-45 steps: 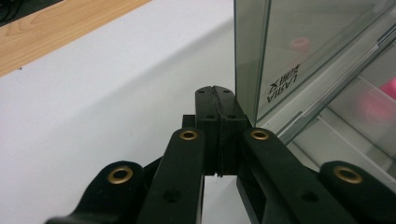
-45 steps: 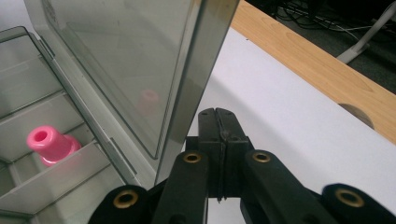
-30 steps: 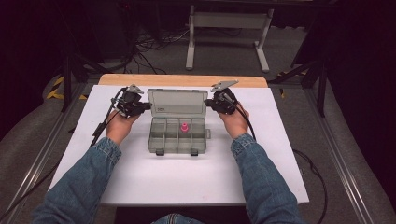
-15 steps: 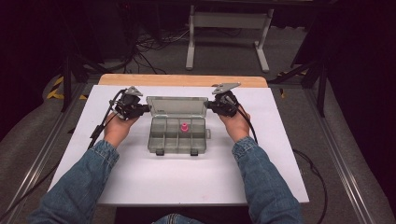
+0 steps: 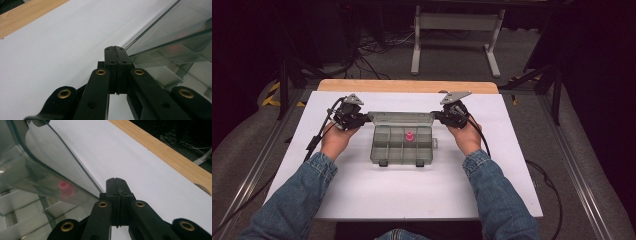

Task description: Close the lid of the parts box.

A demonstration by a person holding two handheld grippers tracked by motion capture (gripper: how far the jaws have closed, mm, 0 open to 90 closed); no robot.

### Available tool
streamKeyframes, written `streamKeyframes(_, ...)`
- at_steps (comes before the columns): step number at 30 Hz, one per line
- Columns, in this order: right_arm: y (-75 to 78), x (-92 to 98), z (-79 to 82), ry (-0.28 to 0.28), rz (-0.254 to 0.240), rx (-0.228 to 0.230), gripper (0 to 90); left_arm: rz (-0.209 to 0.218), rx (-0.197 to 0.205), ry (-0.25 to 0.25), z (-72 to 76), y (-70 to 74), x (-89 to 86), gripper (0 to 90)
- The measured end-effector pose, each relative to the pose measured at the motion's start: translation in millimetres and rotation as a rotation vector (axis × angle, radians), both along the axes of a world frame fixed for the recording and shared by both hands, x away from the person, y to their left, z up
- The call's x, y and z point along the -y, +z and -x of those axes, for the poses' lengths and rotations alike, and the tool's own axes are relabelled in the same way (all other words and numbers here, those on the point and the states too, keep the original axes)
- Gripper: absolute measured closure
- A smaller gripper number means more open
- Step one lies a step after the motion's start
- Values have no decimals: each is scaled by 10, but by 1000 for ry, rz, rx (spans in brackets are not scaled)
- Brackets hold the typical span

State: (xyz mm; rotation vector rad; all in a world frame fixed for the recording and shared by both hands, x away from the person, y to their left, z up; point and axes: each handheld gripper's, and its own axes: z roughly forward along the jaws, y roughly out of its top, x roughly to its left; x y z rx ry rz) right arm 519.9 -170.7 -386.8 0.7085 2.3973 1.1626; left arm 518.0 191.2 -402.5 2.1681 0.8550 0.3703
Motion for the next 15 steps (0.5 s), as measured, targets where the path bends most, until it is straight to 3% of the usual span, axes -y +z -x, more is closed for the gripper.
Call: streamKeyframes(15,2,43,169,34,8,-26,900,10,-1,-39,128,35,-32,895)
